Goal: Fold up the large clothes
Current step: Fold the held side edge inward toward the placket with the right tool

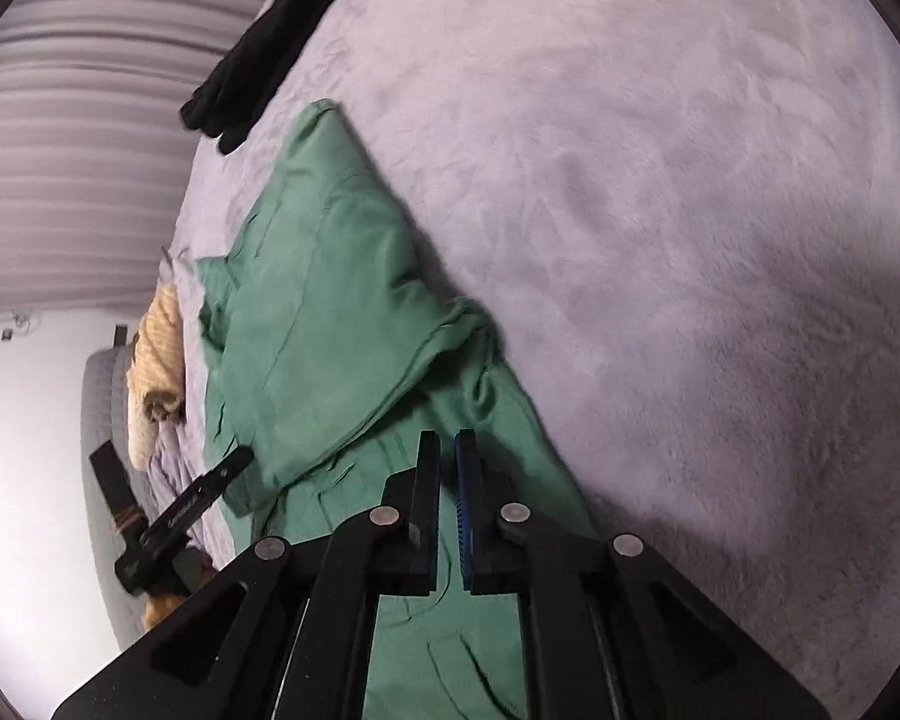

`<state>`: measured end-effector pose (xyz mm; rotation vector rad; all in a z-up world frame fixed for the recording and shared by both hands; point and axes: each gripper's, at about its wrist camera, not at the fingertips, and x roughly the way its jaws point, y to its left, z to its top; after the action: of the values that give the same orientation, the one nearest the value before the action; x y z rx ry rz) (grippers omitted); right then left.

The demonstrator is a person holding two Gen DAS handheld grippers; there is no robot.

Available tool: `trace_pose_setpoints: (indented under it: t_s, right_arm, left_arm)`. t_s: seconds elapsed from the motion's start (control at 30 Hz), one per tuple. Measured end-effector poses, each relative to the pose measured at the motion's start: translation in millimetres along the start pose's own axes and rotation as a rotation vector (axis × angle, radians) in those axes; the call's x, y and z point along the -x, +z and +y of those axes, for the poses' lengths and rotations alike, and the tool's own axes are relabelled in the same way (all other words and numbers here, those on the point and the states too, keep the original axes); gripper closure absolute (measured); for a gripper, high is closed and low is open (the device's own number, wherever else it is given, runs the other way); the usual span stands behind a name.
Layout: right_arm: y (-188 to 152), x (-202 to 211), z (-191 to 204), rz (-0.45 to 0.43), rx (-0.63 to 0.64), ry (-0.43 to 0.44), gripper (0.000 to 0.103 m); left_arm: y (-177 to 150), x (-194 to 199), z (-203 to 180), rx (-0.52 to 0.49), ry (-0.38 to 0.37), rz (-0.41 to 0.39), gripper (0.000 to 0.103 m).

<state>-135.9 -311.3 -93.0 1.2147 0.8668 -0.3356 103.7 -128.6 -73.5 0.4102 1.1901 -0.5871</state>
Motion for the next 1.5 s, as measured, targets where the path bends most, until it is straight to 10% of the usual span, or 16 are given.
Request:
trace_pose_setpoints:
  t_s: [0.1, 0.17, 0.2, 0.43, 0.5, 0.53, 0.67, 1.03, 1.5]
  right_arm:
    - [17, 18, 35, -0.050, 0.157, 0.024, 0.086]
    - [44, 15, 52, -0.077, 0.200, 0.020, 0.032]
    - [57, 11, 57, -0.091, 0.215, 0.023, 0.031]
    - [144, -73, 60, -0.010, 0.160, -0.033, 0.041]
    - [150, -87, 59, 0.029, 0.151, -0.013, 0.092]
    - [150, -89, 62, 0.036, 0.167, -0.013, 0.100]
    - [150, -92, 80, -0.023, 0.320, -0.142, 0.100]
    - [136, -42, 59, -0.080, 0.242, -0.201, 0.095]
    - [28, -50, 43, 0.100, 0.355, -0.281, 0.100]
  left_arm:
    - [-1, 8, 11, 0.026, 0.012, -0.019, 0.026]
    - [-1, 12, 18, 0.056, 0.023, -0.029, 0.026]
    - [-2, 14, 23, 0.071, 0.030, -0.031, 0.026]
    - [-18, 19, 50, 0.134, 0.064, -0.031, 0.026]
    - [-23, 12, 53, 0.143, 0.063, -0.013, 0.026]
    - [-23, 6, 54, 0.148, 0.062, -0.005, 0.026]
    - [-19, -20, 54, 0.155, 0.080, -0.017, 0.025]
    - [-15, 0, 88, 0.171, 0.131, -0.039, 0.023]
    - [-34, -9, 67, 0.165, 0.088, -0.020, 0.015]
